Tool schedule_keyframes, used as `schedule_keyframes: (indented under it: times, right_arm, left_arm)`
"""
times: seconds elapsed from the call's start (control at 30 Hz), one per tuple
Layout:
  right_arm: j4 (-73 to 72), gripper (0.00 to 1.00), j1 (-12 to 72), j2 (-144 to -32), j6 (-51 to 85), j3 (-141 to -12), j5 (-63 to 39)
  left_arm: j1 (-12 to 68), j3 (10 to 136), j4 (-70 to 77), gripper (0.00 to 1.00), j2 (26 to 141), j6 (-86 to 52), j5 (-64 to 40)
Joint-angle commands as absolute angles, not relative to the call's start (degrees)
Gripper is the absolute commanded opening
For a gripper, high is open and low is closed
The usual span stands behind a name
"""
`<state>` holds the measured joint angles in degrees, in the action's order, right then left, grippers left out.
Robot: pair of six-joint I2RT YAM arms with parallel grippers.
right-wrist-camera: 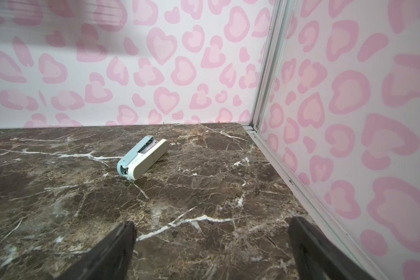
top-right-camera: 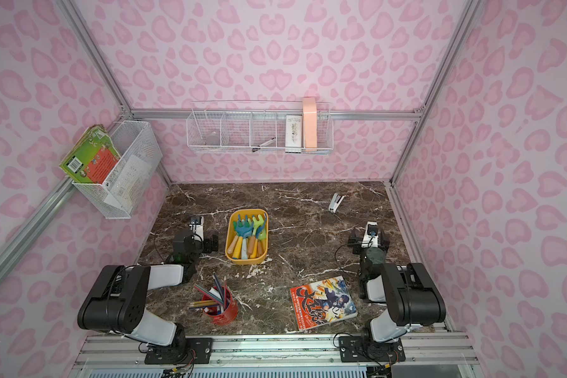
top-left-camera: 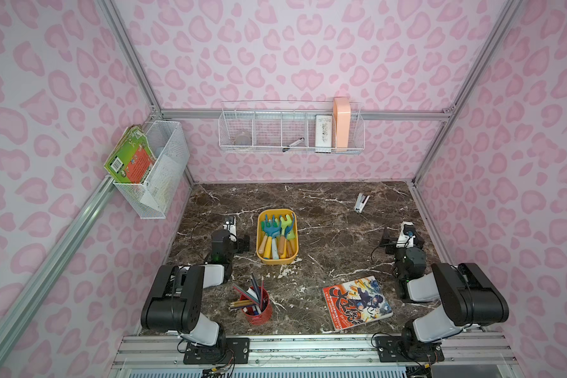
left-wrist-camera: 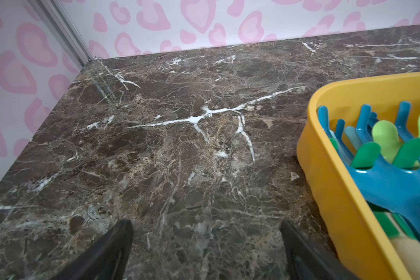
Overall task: Take the hand rake out of the storage box
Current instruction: Move the storage box to the center of the board.
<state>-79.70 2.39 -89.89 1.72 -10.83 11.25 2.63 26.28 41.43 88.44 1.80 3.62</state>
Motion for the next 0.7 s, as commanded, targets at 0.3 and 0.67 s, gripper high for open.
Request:
schedule_keyframes:
  times: [0.3,0.67]
  right_arm:
    - [-80.2,1.0,2.4,-90.0,1.9,-10.8,11.1]
    - [-79.6,1.0,0.8,-89.5,2.6,-11.0,7.0]
  left_arm:
    - [2.6,26.7,41.0,0.99,88.2,1.9,3.2]
    - [2.0,26.4,41.4,0.97,87.9,1.3,2.1]
